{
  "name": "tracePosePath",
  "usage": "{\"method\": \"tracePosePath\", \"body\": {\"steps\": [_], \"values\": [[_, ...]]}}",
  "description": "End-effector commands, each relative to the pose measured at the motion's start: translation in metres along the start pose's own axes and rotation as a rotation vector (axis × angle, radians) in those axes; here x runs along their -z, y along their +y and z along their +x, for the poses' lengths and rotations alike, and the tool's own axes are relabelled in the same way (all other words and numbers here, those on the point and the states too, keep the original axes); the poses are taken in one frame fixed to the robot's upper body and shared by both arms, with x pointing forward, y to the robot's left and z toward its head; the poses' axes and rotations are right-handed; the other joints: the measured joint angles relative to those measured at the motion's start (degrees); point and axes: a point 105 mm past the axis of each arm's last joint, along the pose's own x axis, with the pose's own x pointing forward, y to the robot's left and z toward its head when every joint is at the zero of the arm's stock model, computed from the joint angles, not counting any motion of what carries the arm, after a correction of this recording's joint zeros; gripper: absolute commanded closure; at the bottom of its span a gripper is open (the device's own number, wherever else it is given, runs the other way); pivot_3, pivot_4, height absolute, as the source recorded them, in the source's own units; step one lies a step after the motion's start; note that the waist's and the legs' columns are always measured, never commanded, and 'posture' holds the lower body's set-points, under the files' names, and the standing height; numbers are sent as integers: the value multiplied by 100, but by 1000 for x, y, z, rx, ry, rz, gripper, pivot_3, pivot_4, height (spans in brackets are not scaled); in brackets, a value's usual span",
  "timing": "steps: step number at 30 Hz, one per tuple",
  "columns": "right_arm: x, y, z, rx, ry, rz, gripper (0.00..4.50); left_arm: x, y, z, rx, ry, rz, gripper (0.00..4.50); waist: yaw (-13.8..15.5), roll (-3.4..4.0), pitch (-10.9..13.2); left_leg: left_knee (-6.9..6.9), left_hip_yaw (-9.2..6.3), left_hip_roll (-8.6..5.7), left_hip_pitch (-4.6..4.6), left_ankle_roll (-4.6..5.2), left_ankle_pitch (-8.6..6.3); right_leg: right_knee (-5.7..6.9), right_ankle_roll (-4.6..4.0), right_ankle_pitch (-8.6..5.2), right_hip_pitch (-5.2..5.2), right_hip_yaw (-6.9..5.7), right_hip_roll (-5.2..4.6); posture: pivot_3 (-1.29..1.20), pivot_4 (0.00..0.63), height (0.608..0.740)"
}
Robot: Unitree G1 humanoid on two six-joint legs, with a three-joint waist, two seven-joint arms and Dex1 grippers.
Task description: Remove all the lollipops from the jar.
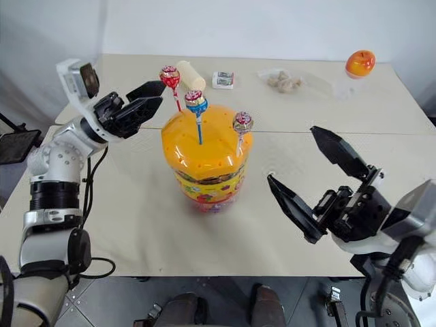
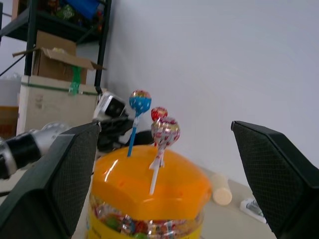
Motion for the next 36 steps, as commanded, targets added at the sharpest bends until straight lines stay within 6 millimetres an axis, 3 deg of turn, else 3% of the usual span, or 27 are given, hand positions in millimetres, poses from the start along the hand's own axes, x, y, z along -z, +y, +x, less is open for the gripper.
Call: {"method": "tracePosePath", "body": {"steps": [1, 2, 5, 18, 24, 27, 29, 31, 34, 36], "values": [[-6, 9, 0, -43, -3, -43, 82, -1, -3, 7, 55, 33, 33, 0, -17, 0, 0, 0, 0, 0, 0, 0, 0, -1, 0, 0, -1, 0, 0, 0, 150, 740], [-6, 9, 0, -41, -1, -43, 82, 0, -4, 9, 69, 39, 31, 0, -16, 0, 0, 1, 0, 0, -1, 0, 0, 1, 0, 0, -1, 0, 0, 0, 150, 740], [-7, 6, 0, -32, -2, -60, 0, 2, -6, 17, 97, 29, 35, 558, -8, 0, 0, 5, 0, 1, -3, 0, 0, 0, 0, 0, -1, 1, -1, 0, 150, 740], [-14, 9, 5, -129, -15, -24, 0, 1, -5, 29, 118, -4, -10, 4472, 70, -3, 2, 10, -2, 1, -6, 2, -1, -1, 0, 0, -1, 2, -2, 0, 150, 740], [-24, 0, 13, -172, -65, 12, 0, -45, 5, 38, 31, -247, -37, 4472, 78, -18, 11, 20, -9, 1, -14, 5, -2, -2, 0, 0, 0, -1, -2, 0, 150, 740], [-25, 6, 18, -261, -60, 70, 0, -71, 1, 28, 22, -348, -94, 4472, 60, -18, 11, 12, -11, 2, -12, 5, -2, -1, 0, 0, -2, -2, -3, 0, 150, 740], [-21, 13, 19, -340, -30, 123, 0, -82, 4, 4, -75, -356, -81, 4472, 1, -18, 11, 10, -10, 4, -8, 5, -2, 2, 0, 0, -4, -1, -2, 0, 150, 740], [-8, 27, 13, -475, 62, 149, 0, -75, 11, -35, -278, -227, -1, 4472, -81, -16, 10, 7, -9, 6, -7, 5, -2, 3, 0, 0, -5, -3, -1, 0, 150, 740], [1, 32, 4, -588, 121, 162, 0, -47, 14, -97, -578, 16, 34, 4472, -176, -15, 9, -18, -2, 5, 21, 5, -2, 7, -5, -3, -7, -5, 0, 0, 150, 740], [5, 27, 1, -595, 130, 185, 0, -21, 10, -157, -844, 215, 37, 4472, -173, -17, 10, -9, -4, 4, 10, 4, -2, 13, -6, -3, -18, -5, -2, 0, 150, 740]]}}
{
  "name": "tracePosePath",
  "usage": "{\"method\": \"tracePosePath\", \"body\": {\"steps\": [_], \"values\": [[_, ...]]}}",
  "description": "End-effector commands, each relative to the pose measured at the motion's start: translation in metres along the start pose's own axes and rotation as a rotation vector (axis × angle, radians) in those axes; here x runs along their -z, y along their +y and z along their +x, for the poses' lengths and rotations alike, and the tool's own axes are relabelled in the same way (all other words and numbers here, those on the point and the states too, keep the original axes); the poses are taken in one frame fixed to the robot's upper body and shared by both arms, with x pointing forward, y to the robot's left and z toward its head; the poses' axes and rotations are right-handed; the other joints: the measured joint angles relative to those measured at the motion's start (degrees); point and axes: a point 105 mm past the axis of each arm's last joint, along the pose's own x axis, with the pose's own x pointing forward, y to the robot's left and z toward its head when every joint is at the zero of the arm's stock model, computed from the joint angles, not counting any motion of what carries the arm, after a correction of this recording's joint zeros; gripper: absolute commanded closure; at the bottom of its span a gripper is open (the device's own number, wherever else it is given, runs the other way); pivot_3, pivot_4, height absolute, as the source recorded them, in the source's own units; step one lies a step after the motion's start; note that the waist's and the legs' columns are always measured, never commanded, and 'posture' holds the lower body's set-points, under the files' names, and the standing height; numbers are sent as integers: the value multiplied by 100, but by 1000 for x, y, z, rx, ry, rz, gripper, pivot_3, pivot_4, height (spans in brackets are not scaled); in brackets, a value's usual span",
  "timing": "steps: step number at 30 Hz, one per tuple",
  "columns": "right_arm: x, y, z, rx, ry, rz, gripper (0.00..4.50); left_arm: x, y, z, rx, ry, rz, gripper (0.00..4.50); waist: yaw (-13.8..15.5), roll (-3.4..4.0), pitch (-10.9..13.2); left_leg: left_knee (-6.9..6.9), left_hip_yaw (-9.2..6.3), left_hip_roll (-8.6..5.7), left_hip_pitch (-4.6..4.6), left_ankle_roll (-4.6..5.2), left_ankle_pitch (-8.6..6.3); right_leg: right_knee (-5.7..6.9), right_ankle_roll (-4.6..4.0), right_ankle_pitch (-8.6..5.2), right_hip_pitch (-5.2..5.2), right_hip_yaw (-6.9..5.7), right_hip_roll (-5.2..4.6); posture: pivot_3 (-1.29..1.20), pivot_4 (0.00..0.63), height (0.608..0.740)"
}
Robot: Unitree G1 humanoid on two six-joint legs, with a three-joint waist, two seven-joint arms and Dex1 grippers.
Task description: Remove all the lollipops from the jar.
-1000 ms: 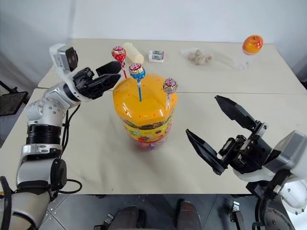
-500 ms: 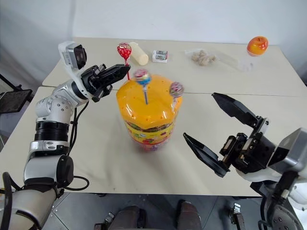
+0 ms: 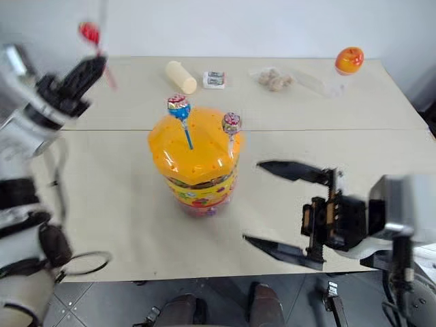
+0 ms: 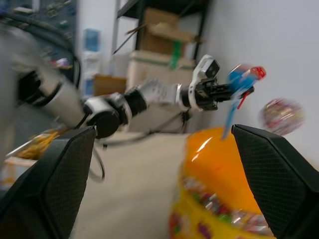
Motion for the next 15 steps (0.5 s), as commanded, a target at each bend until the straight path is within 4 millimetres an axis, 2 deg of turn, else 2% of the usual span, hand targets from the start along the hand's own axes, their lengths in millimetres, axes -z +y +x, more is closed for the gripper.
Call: {"method": "tracePosePath", "body": {"steps": [1, 3, 5, 7, 9, 13, 15], "values": [[2, 1, -6, -60, 16, 9, 0, 26, 26, -66, -314, 252, 135, 4472, 1, -7, 2, 9, -2, 0, -3, -2, -1, 0, 0, 0, -1, 0, 0, 0, 150, 740], [9, 4, -11, -99, 55, 30, 0, 46, 24, -102, -397, 373, 130, 4472, -5, -14, 4, 9, -2, 1, -5, -7, -6, 5, -1, 0, -4, 2, 0, 0, 150, 740], [16, 6, -15, -120, 78, 42, 0, 61, 18, -128, -466, 460, 117, 4472, 83, -26, 9, 11, -3, 3, -14, -8, -8, 1, -1, -1, -9, 2, 0, 0, 150, 740], [23, 0, -17, -96, 81, 53, 0, 86, 9, -155, -545, 570, 82, 4472, 199, -41, 8, 25, -10, 6, -20, -10, -9, 1, -2, -1, -8, 0, 0, 0, 150, 740], [28, -7, -21, -59, 82, 63, 0, 101, -2, -167, -575, 621, 61, 4472, 255, -42, 8, 27, -8, 8, -15, -11, -12, -1, -4, -1, -4, 7, -1, 0, 150, 740], [35, -22, -29, 17, 92, 59, 0, 110, -12, -173, -586, 619, 46, 4472, 296, -38, 7, 28, -9, 9, -14, -12, -13, 2, -10, -4, -3, 7, -1, 0, 150, 740], [37, -26, -32, 46, 99, 72, 0, 114, -13, -176, -593, 652, 65, 4023, 264, -36, 6, 27, -2, 9, -11, -13, -13, 4, -13, -6, -4, 8, 0, 0, 150, 740]]}}
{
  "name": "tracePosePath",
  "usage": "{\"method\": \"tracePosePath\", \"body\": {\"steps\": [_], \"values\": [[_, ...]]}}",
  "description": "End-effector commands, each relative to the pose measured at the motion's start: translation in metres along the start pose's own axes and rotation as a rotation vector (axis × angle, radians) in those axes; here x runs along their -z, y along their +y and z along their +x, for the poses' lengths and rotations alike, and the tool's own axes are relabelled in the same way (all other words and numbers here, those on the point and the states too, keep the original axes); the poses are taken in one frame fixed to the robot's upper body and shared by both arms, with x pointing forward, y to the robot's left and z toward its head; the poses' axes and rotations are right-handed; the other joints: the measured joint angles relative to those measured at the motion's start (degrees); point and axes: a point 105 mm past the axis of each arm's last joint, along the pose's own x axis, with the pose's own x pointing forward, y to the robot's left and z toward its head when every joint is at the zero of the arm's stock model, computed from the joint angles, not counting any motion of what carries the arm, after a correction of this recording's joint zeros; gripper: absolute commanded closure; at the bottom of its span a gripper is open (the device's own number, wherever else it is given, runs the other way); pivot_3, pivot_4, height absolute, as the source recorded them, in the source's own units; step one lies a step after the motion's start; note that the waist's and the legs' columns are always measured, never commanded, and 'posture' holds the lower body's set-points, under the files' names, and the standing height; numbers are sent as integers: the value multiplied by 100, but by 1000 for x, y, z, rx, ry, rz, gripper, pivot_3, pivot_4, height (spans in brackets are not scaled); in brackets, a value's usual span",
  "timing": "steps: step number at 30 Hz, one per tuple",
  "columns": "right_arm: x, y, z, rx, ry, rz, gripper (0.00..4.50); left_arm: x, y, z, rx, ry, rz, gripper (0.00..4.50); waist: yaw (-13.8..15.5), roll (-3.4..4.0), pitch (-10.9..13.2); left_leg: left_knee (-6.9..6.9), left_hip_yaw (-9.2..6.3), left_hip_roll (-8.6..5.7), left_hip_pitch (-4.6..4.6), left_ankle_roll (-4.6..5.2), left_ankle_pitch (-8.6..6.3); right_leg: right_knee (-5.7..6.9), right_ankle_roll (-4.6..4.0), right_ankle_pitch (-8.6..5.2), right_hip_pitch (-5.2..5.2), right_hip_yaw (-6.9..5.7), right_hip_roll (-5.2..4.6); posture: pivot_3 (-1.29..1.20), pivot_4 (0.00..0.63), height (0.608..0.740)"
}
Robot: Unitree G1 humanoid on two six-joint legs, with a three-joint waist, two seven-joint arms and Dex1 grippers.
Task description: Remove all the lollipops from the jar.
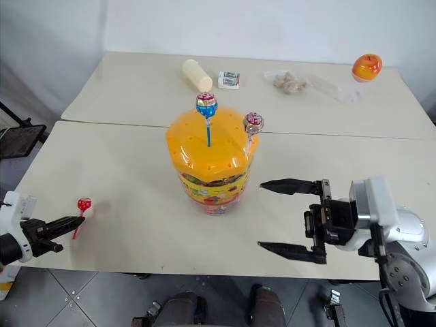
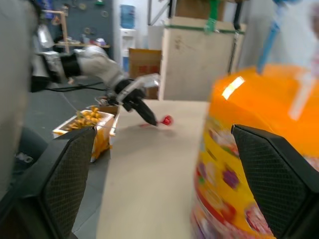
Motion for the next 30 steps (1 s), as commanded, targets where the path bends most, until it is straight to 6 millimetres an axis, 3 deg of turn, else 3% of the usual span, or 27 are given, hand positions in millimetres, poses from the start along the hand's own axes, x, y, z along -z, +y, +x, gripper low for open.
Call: {"method": "tracePosePath", "body": {"steps": [1, 5, 7, 9, 11, 14, 16, 19, 25, 30], "values": [[-3, -6, -4, 43, 4, -17, 0, -3, 0, -6, -32, 2, 62, 3854, -26, 3, -1, -2, 2, 1, 0, -2, -1, 1, -2, -1, -2, 0, 1, 0, 150, 740], [-5, -20, -7, 177, 8, 1, 0, -11, 1, -10, 22, -62, 98, 2613, -35, 4, -2, -8, 12, 2, 3, -3, -2, 4, -5, -3, -9, 0, 3, 0, 150, 740], [-20, -33, -7, 299, -109, 49, 0, -37, -35, -25, 366, -228, 85, 1941, -34, 3, -2, -8, 17, 3, 3, -4, -2, 4, -6, -3, -12, 1, 3, 0, 150, 740], [-27, -38, -5, 317, -144, 58, 0, -54, -31, -30, 392, -296, 191, 1328, -31, 5, -1, -4, 21, 8, 0, -6, -3, 10, -10, -5, -19, -1, 5, 0, 150, 740], [-28, -38, 1, 275, -122, 46, 0, -76, -39, -30, 456, -366, 244, 759, -13, 9, 0, -4, 26, 8, 0, -6, -3, 8, -11, -6, -19, -1, 5, 0, 150, 740], [-30, -43, 12, 229, -129, 41, 0, -104, -78, -37, 679, -520, 324, 759, -30, 11, -1, -3, 29, 5, 1, -6, -3, 9, -12, -7, -17, 1, 4, 0, 150, 740], [-32, -46, 16, 210, -132, 42, 0, -112, -94, -39, 774, -547, 329, 759, -46, 11, -1, -5, 31, 6, 2, -6, -4, 9, -11, -6, -19, 0, 4, 0, 150, 740], [-30, -49, 26, 155, -117, 27, 0, -135, -119, -42, 870, -726, 357, 759, -55, 12, -1, -9, 31, 7, 4, -8, -5, 15, -11, -6, -24, -2, 4, 0, 150, 740], [-29, -48, 41, 104, -131, 8, 0, -141, -151, -33, 1045, -864, 270, 759, -106, 13, -2, -4, 28, 6, 3, -8, -5, 20, -10, -5, -22, -4, 4, 0, 150, 740], [-25, -47, 55, 88, -128, 26, 0, -143, -158, -24, 1077, -864, 242, 759, -160, 13, -2, -1, 25, 6, 4, -8, -4, 22, -10, -5, -22, -3, 4, 0, 150, 740]]}}
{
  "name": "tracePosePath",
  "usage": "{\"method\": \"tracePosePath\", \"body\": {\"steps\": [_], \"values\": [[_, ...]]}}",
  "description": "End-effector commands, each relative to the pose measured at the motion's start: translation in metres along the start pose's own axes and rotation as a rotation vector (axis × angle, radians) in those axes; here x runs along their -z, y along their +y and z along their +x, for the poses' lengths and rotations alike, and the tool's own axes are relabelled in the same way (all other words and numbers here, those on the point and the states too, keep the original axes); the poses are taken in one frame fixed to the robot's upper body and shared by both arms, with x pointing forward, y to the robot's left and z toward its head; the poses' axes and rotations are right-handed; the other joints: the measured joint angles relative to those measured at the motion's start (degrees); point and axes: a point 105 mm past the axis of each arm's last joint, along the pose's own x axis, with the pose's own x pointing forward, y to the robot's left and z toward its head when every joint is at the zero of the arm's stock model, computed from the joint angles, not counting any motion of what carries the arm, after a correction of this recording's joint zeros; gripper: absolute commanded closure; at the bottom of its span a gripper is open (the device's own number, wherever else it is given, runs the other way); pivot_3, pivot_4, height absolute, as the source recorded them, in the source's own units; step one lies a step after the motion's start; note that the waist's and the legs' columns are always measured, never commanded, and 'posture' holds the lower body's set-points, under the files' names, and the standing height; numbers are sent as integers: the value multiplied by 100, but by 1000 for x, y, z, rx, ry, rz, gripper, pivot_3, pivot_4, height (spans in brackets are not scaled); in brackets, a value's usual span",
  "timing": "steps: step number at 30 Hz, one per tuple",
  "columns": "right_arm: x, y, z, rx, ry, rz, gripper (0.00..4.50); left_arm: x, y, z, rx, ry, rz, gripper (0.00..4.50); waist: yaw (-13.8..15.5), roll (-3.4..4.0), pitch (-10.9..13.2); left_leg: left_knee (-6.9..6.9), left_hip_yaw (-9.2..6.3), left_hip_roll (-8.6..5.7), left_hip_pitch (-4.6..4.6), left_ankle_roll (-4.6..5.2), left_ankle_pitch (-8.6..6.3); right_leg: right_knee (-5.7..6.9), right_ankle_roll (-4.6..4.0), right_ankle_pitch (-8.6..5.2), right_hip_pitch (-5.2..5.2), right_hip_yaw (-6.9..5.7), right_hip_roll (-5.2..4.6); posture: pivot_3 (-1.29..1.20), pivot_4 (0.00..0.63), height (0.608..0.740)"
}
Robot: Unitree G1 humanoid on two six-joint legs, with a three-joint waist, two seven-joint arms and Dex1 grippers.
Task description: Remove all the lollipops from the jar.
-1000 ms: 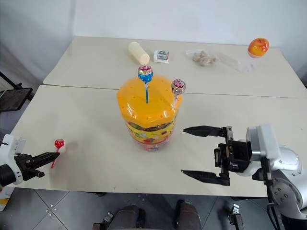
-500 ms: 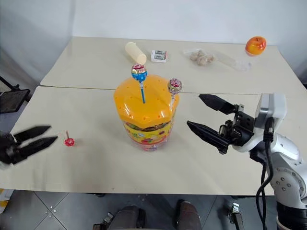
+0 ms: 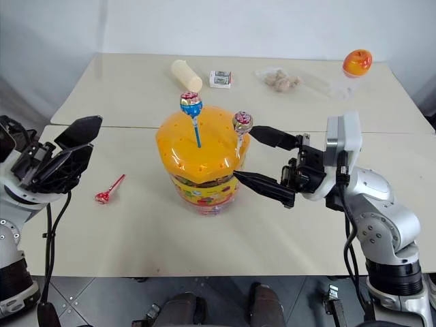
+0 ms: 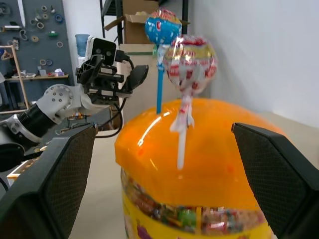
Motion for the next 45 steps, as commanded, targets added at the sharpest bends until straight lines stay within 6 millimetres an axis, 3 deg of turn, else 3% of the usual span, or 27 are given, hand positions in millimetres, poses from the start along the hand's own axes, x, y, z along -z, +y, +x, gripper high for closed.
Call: {"method": "tracePosePath", "body": {"steps": [1, 4, 14, 16, 22, 24, 27, 32, 33, 35, 40, 43, 45], "values": [[0, 7, 8, -32, 5, -16, 0, 1, -5, 8, 45, -9, 10, 759, -17, 0, 0, -2, 0, 0, 0, 0, 0, 0, 0, 0, 0, 0, 0, 0, 150, 740], [1, 4, 12, -24, -3, -7, 579, 6, -5, 12, 70, -2, -4, 735, -22, 0, 0, -2, 0, 0, 0, 0, 0, 0, 0, 0, 0, -2, 1, 0, 150, 740], [1, 4, 15, -38, -36, 26, 4066, 10, -10, 22, 134, -37, -33, 735, -20, 0, 0, -2, -3, 0, -1, 0, 0, -2, 0, 0, 1, -2, 1, 0, 150, 740], [0, 4, 17, -41, -50, 40, 4473, 11, -10, 23, 135, -38, -33, 735, -28, 0, 0, -3, -2, 0, -1, 0, 0, -2, 0, 0, 0, -2, 1, 0, 150, 740], [-43, -17, 13, 75, -230, 80, 4473, 5, -10, 29, 163, -84, -61, 735, -35, 0, 0, 2, -3, 0, -2, 0, 0, 0, 0, 0, -1, -1, 1, 0, 150, 740], [-67, -34, -6, 198, -243, 40, 4473, 9, -13, 28, 194, -9, -49, 735, -14, 0, 0, 3, -6, 0, -1, 0, 0, 2, 0, 0, 0, -2, 1, 0, 150, 740], [-73, -50, -43, 352, -67, 20, 4473, 18, -14, 21, 223, 156, 2, 735, 52, 0, 0, 0, -9, -6, -9, 3, -1, -3, 0, 0, 0, -6, 0, 0, 150, 740], [-9, -60, -143, 686, 685, 97, 4473, 27, -12, -6, 255, 399, 64, 735, 119, 6, 1, -29, 6, -1, -5, 5, -4, -23, 0, 0, -4, -7, 5, 0, 150, 740], [6, -57, -166, 732, 816, 120, 4473, 26, -11, -7, 258, 394, 72, 735, 120, 5, 1, -23, 20, -1, -11, 6, -4, -33, 0, 0, -6, -3, 4, 0, 150, 740], [28, -45, -194, 732, 976, 147, 4473, 26, -12, -8, 279, 388, 64, 735, 124, 6, 0, -18, 33, 1, -8, 7, -4, -34, 1, 0, -6, 0, 2, 0, 150, 740], [62, -34, -224, 750, 1055, 148, 4473, 33, -13, -11, 309, 411, 46, 735, 102, 6, 0, -2, 48, 6, 0, 6, -4, -28, 1, 0, -3, 10, 2, 0, 150, 740], [74, -25, -228, 707, 1073, 152, 3857, 32, -10, -12, 292, 402, 37, 735, 96, 11, 0, -5, 48, 8, 3, 5, -3, -23, 1, 0, -5, 9, 2, 0, 150, 740], [71, -26, -229, 713, 1025, 157, 3159, 32, -9, -10, 279, 376, 36, 735, 107, 12, 1, -5, 48, 8, 2, 6, -3, -24, 1, 0, -5, 8, 2, 0, 150, 740]]}}
